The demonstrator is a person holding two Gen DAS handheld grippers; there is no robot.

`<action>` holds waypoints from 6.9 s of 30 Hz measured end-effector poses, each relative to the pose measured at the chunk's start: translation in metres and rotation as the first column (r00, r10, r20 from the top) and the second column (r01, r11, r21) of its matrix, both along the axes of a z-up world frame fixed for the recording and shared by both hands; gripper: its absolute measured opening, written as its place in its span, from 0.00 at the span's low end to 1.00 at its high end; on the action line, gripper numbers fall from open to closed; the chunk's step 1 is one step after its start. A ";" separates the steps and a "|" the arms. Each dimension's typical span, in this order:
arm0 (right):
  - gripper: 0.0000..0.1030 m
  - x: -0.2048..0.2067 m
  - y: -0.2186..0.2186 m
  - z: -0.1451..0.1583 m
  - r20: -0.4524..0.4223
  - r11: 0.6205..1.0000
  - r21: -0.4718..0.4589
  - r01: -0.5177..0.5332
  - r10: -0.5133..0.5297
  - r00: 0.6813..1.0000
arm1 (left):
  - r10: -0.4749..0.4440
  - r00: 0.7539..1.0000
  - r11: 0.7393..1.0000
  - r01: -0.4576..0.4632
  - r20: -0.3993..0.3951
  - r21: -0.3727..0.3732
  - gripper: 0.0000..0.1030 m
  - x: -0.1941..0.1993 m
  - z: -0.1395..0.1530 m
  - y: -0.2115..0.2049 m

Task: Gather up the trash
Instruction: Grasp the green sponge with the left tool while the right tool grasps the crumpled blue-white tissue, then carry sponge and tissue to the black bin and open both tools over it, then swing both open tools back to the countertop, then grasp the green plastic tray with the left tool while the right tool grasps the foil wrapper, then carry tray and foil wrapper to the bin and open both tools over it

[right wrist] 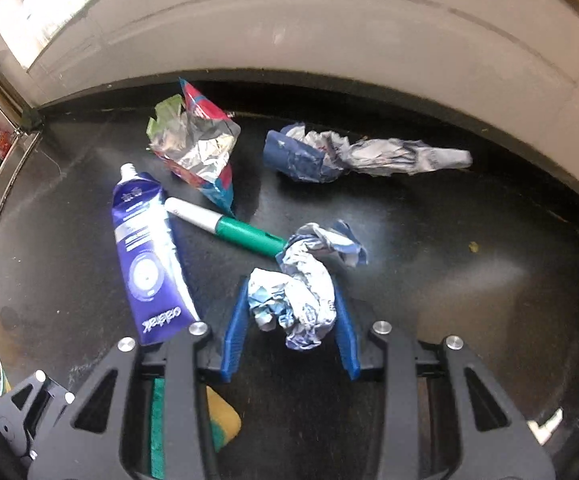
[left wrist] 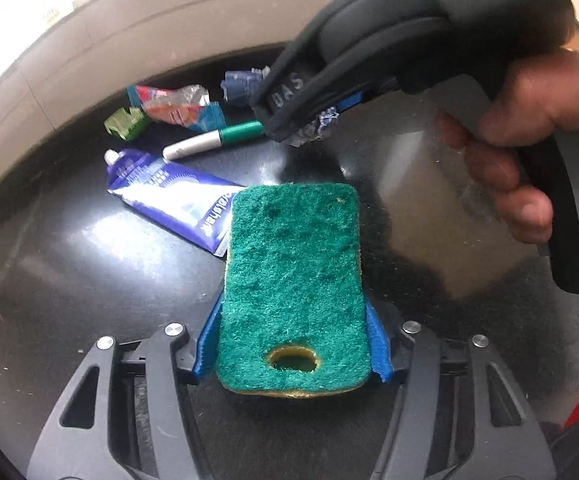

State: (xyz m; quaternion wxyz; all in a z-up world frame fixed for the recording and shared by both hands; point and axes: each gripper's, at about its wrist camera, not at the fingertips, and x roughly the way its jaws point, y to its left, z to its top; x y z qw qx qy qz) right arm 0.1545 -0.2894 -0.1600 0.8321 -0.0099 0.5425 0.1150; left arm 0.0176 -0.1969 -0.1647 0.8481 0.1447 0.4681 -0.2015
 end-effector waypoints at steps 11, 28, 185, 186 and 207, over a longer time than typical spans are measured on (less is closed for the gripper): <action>0.38 -0.094 -0.008 0.073 0.081 0.997 0.022 0.072 -0.074 0.994 | 0.043 0.999 0.999 -0.043 0.022 0.003 0.56 -0.042 0.041 0.037; 0.39 -0.139 0.056 0.088 0.114 1.000 0.007 0.020 -0.020 0.993 | 0.139 0.989 0.990 -0.138 0.046 -0.011 0.56 -0.058 0.056 0.102; 0.08 0.034 -0.010 0.028 0.098 0.998 0.017 -0.062 0.061 0.993 | 0.382 0.919 0.920 -0.388 -0.096 -0.053 0.33 0.195 0.016 0.084; 0.08 0.026 -0.008 0.035 0.106 0.998 0.017 -0.066 0.063 0.992 | 0.379 0.922 0.921 -0.384 -0.084 -0.058 0.33 0.183 0.023 0.087; 0.08 -0.124 0.077 0.074 0.155 0.987 0.012 -0.161 0.157 0.975 | 0.385 0.923 0.921 -0.386 -0.012 -0.052 0.33 -0.019 0.066 0.160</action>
